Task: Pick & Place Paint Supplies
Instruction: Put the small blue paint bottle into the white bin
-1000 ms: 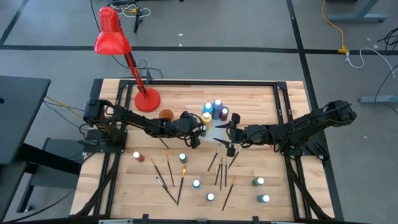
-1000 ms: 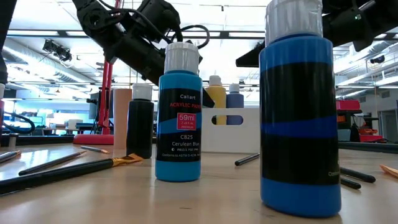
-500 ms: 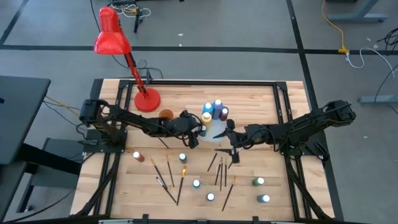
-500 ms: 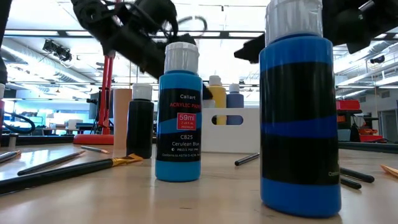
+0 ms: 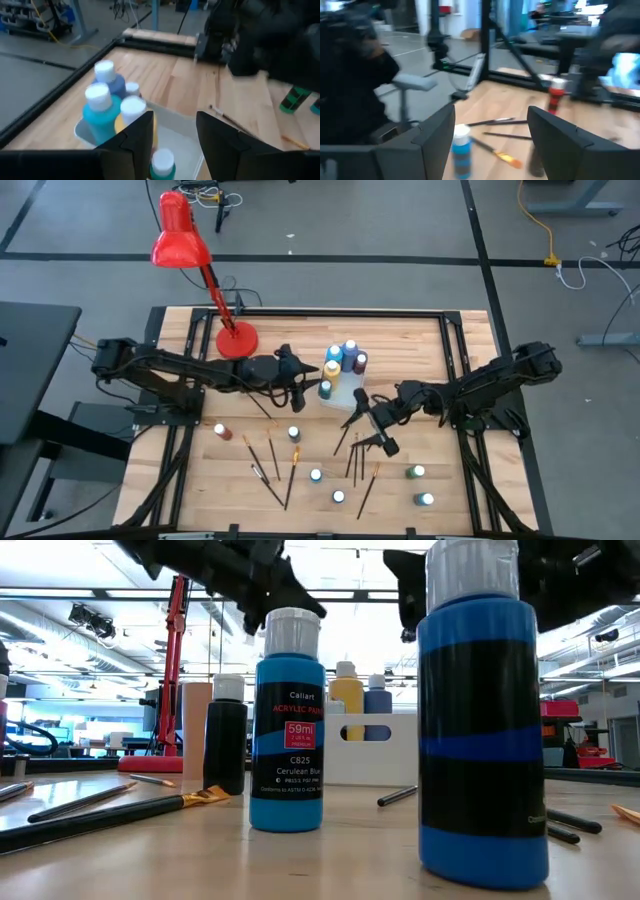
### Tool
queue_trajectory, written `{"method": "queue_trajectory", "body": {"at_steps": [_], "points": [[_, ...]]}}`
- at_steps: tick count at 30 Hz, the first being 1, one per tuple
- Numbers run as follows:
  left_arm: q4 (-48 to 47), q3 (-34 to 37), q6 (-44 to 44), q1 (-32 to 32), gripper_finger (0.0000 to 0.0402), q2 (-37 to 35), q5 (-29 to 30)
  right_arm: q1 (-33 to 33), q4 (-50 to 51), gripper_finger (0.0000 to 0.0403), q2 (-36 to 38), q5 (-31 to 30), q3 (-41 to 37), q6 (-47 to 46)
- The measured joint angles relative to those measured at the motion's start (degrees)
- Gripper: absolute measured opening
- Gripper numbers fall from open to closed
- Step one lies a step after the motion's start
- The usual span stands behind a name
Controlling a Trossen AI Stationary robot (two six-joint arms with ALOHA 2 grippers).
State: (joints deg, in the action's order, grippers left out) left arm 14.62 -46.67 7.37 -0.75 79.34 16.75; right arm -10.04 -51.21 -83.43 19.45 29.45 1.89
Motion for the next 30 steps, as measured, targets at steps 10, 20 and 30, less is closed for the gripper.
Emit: {"method": "queue_trajectory", "body": {"at_steps": [10, 20, 30], "points": [[-2.27, -0.03, -0.09, 0.02, 0.0160, -0.57, 0.13, -5.29, 8.72, 0.0251, -14.23, 17.47, 13.15, 0.53], [-1.79, 0.00, 4.57, 0.04, 0.0160, -0.53, 0.11, -9.20, 12.28, 0.0251, -23.65, 16.66, 20.71, 1.73], [-1.07, 0.00, 13.18, -0.32, 0.0160, -0.49, -0.01, -11.97, 15.06, 0.0232, -25.42, 9.50, 20.48, 3.86]]}}
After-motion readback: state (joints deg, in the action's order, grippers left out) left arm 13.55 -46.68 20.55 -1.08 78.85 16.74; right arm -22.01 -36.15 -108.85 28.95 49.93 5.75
